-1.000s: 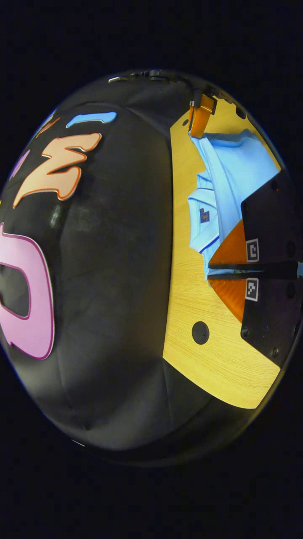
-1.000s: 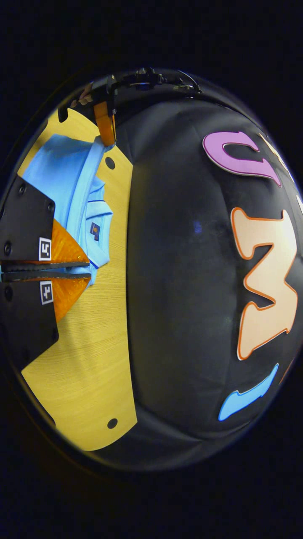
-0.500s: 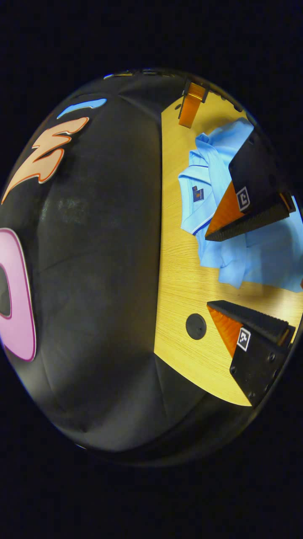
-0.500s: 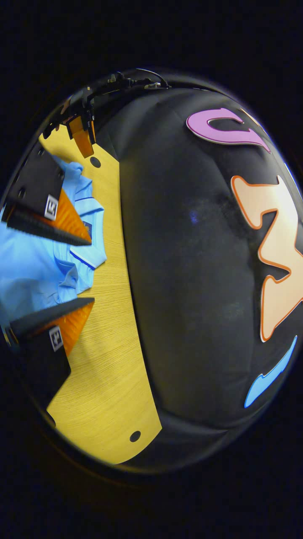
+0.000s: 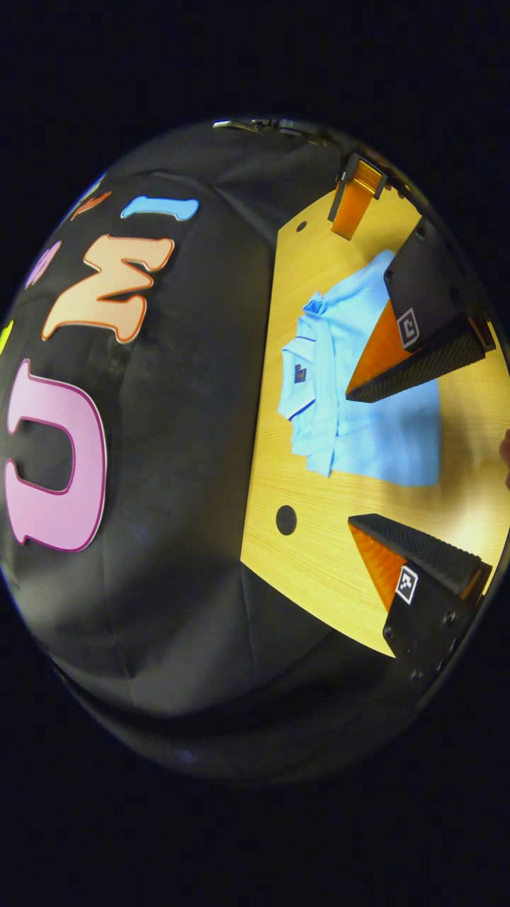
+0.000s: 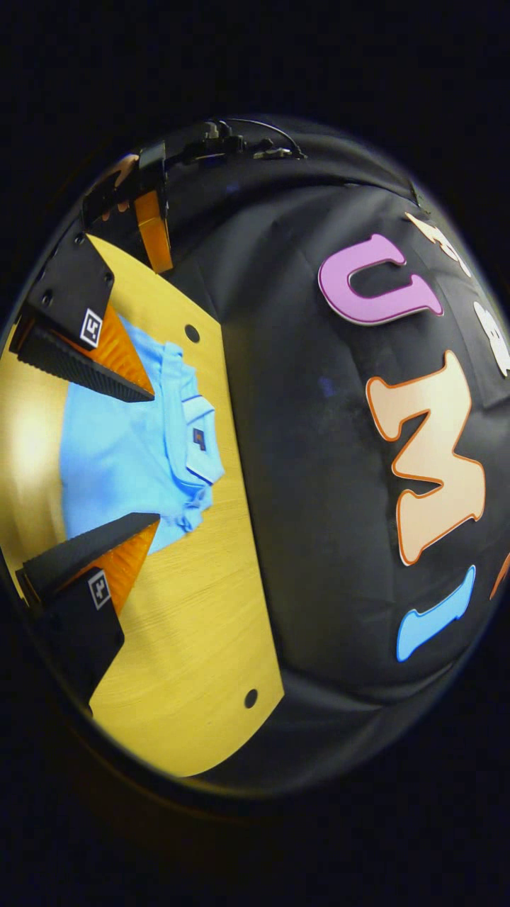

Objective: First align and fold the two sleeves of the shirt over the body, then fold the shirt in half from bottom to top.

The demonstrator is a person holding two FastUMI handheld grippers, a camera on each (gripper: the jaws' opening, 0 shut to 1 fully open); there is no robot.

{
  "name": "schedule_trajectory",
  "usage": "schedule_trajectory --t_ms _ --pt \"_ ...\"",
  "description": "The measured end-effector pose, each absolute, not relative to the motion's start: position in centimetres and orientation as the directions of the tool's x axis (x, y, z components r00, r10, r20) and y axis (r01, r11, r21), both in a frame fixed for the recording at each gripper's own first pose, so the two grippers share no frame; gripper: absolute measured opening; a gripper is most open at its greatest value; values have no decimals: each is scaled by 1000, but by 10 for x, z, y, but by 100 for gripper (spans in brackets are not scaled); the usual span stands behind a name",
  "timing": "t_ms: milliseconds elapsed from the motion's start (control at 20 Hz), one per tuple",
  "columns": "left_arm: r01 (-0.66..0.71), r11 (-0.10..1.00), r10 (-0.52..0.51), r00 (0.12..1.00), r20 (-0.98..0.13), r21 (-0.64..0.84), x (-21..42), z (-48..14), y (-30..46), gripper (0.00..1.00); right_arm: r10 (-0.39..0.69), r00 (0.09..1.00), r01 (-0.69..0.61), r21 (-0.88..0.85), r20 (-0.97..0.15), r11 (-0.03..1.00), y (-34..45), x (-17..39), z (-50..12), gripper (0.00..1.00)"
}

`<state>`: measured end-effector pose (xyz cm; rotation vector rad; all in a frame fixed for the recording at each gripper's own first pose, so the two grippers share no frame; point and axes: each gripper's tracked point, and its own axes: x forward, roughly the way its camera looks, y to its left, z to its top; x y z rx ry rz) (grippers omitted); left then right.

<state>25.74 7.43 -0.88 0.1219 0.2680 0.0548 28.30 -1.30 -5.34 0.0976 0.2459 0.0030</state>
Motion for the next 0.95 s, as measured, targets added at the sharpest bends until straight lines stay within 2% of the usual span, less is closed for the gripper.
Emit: schedule_trajectory --t_ms 200,450,650,950 --pt "-42 997 59 944 -324 59 196 -35 66 95 13 967 10 90 -256 996 -1 222 -66 97" --pt "-68 998 59 928 -368 -12 156 -56 65 95 7 964 18 92 -265 996 3 171 -74 97" --pt "-77 997 79 913 -400 23 140 -66 70 95 -26 964 34 26 -265 999 -8 152 -77 97" --pt "-69 997 80 901 -427 42 133 -74 61 95 -27 967 36 32 -252 999 -15 142 -74 97"
